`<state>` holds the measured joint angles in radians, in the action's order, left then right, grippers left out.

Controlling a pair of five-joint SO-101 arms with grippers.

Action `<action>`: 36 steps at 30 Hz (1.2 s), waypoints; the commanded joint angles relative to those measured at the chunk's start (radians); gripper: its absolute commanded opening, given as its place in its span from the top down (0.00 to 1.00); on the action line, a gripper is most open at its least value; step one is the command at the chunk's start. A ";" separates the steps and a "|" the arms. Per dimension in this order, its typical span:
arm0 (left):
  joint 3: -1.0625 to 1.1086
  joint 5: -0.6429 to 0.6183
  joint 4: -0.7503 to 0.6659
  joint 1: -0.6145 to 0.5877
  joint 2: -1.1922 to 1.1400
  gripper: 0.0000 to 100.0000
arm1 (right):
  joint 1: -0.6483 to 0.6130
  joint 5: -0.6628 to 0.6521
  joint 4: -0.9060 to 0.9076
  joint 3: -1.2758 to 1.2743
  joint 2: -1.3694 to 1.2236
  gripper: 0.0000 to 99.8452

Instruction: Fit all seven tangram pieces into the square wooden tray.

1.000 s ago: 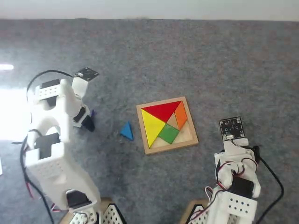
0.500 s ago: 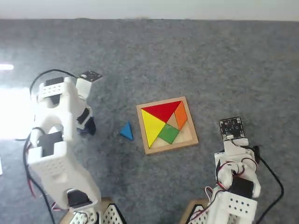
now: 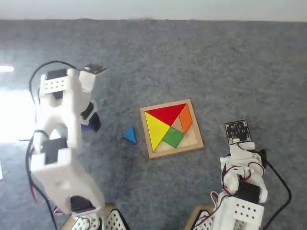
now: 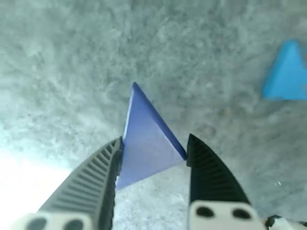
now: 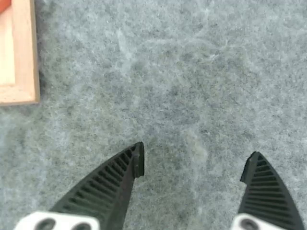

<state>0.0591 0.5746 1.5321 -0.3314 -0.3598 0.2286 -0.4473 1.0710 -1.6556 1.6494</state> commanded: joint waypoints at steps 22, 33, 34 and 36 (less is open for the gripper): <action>-0.028 -0.568 -0.097 0.918 0.229 0.99 | 0.634 -0.080 -0.002 0.048 0.015 0.67; -0.222 -0.623 -0.107 0.942 0.094 0.99 | 0.618 -0.084 -0.013 -0.011 0.015 0.67; -0.260 -0.652 -0.084 0.945 0.087 0.99 | 0.616 -0.084 -0.021 -0.015 0.015 0.67; -0.285 -0.720 -0.074 0.956 0.083 0.99 | 0.616 -0.081 -0.031 -0.020 0.015 0.67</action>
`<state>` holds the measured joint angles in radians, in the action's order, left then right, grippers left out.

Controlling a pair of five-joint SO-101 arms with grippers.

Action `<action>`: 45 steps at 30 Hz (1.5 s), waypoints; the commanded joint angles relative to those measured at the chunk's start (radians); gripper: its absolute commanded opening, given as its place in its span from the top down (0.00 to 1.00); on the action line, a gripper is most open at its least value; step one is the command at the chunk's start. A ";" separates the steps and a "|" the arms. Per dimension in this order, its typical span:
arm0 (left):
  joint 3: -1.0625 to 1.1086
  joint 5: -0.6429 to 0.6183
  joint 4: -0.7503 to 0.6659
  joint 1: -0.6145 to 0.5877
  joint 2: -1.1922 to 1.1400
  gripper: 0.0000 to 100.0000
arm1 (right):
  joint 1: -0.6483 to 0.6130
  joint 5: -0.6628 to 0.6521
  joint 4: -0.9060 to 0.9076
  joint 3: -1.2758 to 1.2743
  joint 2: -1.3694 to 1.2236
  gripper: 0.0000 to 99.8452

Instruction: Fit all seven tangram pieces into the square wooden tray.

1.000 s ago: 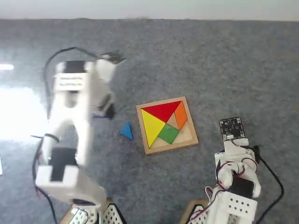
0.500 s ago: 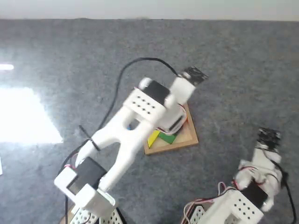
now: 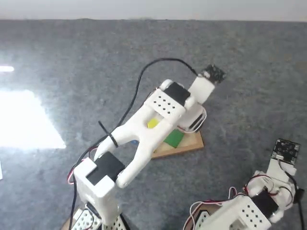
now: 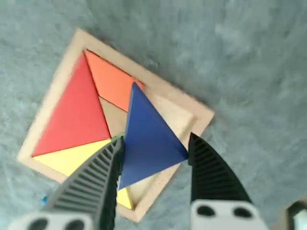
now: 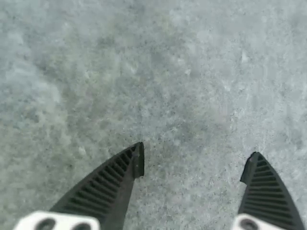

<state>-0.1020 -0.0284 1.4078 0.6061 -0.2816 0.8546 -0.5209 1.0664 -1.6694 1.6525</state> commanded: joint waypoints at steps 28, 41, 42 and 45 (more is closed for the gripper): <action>-0.124 -0.589 -0.043 0.054 -0.181 0.99 | -0.016 -0.003 -0.028 -0.011 0.012 0.67; -0.028 -0.626 -0.104 0.052 -0.186 0.99 | -0.016 -0.003 -0.028 -0.009 0.012 0.67; -0.031 -0.626 -0.103 0.052 -0.186 0.99 | -0.016 -0.003 -0.028 -0.009 0.012 0.67; -0.030 -0.626 -0.101 0.060 -0.190 0.98 | -0.016 -0.003 -0.028 -0.009 0.012 0.67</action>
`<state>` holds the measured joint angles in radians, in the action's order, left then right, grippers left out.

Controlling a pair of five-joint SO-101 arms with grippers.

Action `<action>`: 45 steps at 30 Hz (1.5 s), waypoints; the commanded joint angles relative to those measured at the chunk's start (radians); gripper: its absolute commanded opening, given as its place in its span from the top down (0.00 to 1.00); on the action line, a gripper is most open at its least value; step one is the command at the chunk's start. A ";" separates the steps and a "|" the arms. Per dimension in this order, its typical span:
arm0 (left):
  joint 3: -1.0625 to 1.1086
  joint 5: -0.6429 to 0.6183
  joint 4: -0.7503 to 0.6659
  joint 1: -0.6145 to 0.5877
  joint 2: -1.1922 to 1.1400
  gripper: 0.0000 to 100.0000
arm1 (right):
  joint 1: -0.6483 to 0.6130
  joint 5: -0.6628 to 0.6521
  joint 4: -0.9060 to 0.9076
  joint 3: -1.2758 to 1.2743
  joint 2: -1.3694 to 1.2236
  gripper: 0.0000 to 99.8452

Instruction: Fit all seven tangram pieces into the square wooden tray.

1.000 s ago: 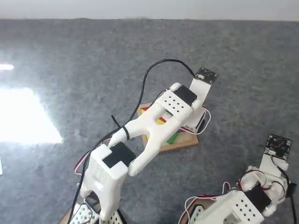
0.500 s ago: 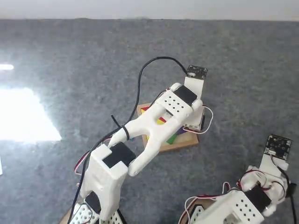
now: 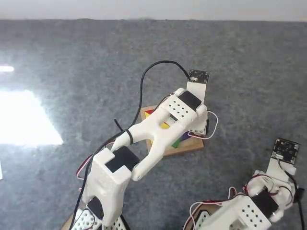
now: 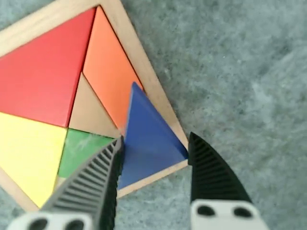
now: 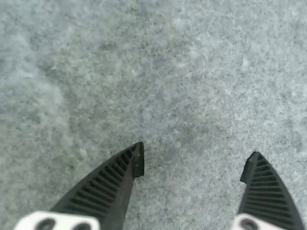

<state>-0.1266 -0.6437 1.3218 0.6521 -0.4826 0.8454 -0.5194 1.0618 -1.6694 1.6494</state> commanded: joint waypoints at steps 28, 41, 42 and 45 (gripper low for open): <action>0.007 0.038 0.032 -0.072 0.018 0.78 | -0.065 -0.005 -0.018 -0.006 0.015 0.67; 0.030 0.123 0.017 -0.124 -0.049 0.78 | -0.065 -0.005 -0.016 -0.008 0.015 0.67; 0.030 0.123 0.017 -0.124 -0.032 0.78 | -0.065 -0.005 -0.016 -0.008 0.015 0.67; 0.031 0.138 0.017 -0.124 0.052 0.80 | -0.065 -0.005 -0.016 -0.008 0.015 0.67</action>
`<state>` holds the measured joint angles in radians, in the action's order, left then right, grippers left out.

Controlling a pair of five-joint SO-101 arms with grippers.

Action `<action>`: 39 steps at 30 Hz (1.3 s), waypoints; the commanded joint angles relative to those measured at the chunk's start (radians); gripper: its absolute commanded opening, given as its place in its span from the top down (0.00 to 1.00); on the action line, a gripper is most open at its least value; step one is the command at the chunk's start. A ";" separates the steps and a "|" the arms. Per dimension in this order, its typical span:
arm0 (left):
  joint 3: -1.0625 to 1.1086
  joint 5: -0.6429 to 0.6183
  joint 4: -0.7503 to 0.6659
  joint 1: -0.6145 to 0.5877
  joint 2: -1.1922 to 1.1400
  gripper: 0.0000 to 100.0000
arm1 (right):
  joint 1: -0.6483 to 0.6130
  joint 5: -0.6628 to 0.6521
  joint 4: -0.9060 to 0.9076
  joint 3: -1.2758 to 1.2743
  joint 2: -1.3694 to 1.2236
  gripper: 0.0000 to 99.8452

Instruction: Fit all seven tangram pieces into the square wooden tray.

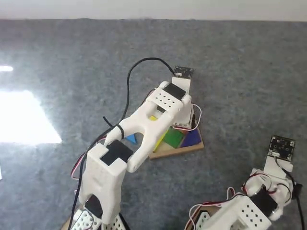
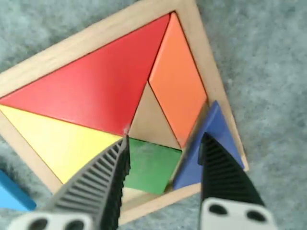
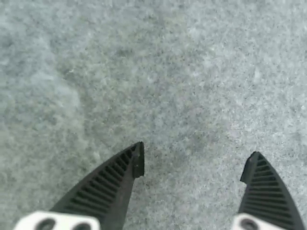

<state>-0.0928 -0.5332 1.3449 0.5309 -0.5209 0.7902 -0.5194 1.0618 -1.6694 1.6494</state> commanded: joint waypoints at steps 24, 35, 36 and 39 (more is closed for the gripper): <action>0.001 0.169 -0.035 0.043 -0.008 0.82 | -0.012 -0.005 -0.016 -0.006 0.015 0.67; 0.010 0.169 -0.011 0.051 -0.011 0.82 | -0.012 -0.005 -0.016 -0.009 0.015 0.67; 0.024 0.169 -0.011 0.051 -0.009 0.82 | -0.012 -0.005 -0.016 -0.009 0.015 0.67; 0.064 0.169 -0.009 0.058 -0.006 0.82 | -0.012 -0.005 -0.016 -0.009 0.015 0.67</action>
<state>-0.0821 -0.3751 1.3157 0.5831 -0.5194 0.7871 -0.5194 1.0618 -1.6694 1.6494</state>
